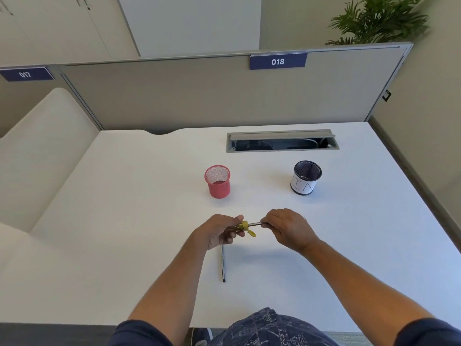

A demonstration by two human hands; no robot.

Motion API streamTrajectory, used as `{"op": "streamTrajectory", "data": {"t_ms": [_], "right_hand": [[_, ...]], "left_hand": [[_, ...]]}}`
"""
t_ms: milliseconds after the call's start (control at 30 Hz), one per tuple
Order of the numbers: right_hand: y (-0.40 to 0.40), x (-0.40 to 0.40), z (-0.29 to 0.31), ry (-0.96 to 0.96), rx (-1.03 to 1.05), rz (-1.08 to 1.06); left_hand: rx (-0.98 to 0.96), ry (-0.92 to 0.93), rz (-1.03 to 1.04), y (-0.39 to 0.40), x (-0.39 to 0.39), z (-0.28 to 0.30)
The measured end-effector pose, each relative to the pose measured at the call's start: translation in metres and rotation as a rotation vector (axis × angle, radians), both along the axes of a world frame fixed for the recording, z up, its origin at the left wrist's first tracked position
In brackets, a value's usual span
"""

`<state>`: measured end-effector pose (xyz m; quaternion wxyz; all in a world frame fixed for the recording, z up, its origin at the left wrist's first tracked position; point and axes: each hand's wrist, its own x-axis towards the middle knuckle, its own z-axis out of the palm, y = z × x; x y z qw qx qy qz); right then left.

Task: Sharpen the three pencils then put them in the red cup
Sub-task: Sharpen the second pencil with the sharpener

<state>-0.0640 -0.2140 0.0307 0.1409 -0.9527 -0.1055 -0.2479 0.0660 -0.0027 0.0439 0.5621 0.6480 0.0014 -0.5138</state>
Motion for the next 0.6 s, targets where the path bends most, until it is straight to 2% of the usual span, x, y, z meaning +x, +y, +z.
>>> {"op": "streamTrajectory", "data": {"t_ms": [100, 200, 267, 400, 600], "right_hand": [[-0.001, 0.0, -0.002, -0.057, -0.038, -0.039], [0.0, 0.001, 0.001, 0.037, 0.086, -0.086], [0.002, 0.001, 0.005, 0.183, 0.184, -0.171], [0.005, 0.004, 0.02, 0.6, 0.424, -0.308], [-0.003, 0.011, 0.023, 0.855, 0.768, -0.233]], "left_hand": [[-0.028, -0.026, -0.024, -0.001, -0.001, 0.002], [-0.038, -0.158, -0.067, -0.001, 0.001, 0.004], [-0.031, -0.245, -0.065, -0.002, 0.001, 0.005], [0.012, -0.415, -0.097, -0.002, -0.001, 0.002], [-0.039, -0.499, -0.131, -0.002, -0.01, 0.003]]}}
